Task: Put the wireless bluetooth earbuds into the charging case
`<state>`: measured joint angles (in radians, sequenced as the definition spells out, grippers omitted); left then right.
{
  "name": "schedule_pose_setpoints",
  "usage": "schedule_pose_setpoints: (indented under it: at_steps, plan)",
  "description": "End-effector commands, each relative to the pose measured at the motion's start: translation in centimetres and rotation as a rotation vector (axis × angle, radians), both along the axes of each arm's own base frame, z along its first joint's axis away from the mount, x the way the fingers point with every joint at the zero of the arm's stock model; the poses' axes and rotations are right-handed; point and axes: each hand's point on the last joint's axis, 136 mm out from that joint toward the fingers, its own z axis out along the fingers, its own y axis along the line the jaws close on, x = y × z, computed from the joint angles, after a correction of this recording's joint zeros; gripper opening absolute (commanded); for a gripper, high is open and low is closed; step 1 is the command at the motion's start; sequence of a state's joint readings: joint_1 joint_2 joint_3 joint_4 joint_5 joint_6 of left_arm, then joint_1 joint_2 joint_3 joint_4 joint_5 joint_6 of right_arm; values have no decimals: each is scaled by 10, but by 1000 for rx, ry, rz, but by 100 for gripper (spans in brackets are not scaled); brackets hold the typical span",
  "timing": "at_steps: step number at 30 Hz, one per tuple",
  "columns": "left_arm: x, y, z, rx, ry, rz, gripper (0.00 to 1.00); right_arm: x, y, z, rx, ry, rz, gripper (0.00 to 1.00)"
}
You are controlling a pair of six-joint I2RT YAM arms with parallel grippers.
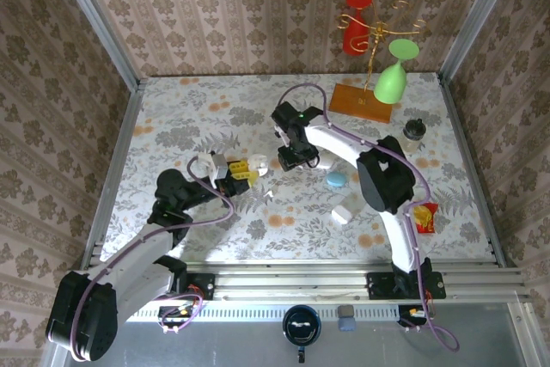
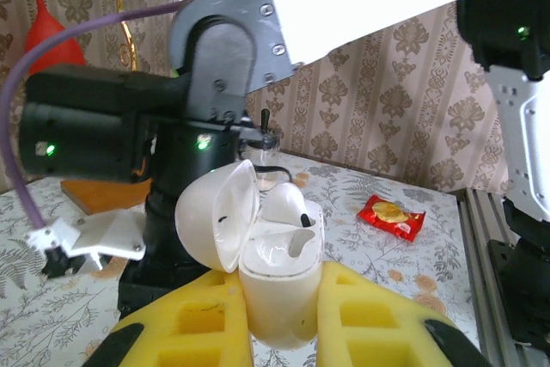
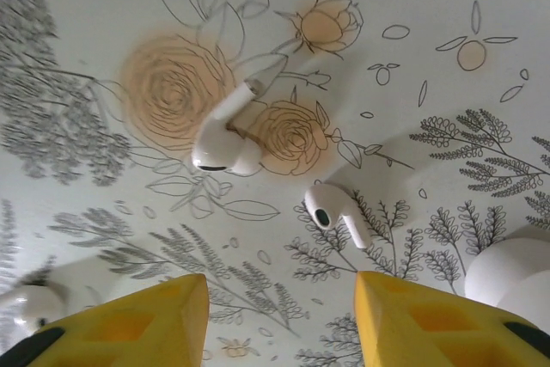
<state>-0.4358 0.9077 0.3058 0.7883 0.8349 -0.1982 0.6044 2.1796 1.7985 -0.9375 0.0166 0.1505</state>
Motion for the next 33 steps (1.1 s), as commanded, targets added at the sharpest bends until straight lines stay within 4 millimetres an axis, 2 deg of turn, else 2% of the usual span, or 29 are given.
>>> schedule_pose_setpoints:
  at_steps: [1,8,24,33]
  plan:
    - [-4,1,0,7,-17,-26,5,-18,-26,-7,-169,115,94,49]
    - [-3,-3,-1,10,-5,-49,5,-7,-23,-18,-221,159,157,45]
    - [-2,-5,-4,19,12,-62,5,18,-9,-26,-242,149,210,35]
    - [-2,-6,-5,23,14,-71,5,17,-9,-33,-251,173,218,32]
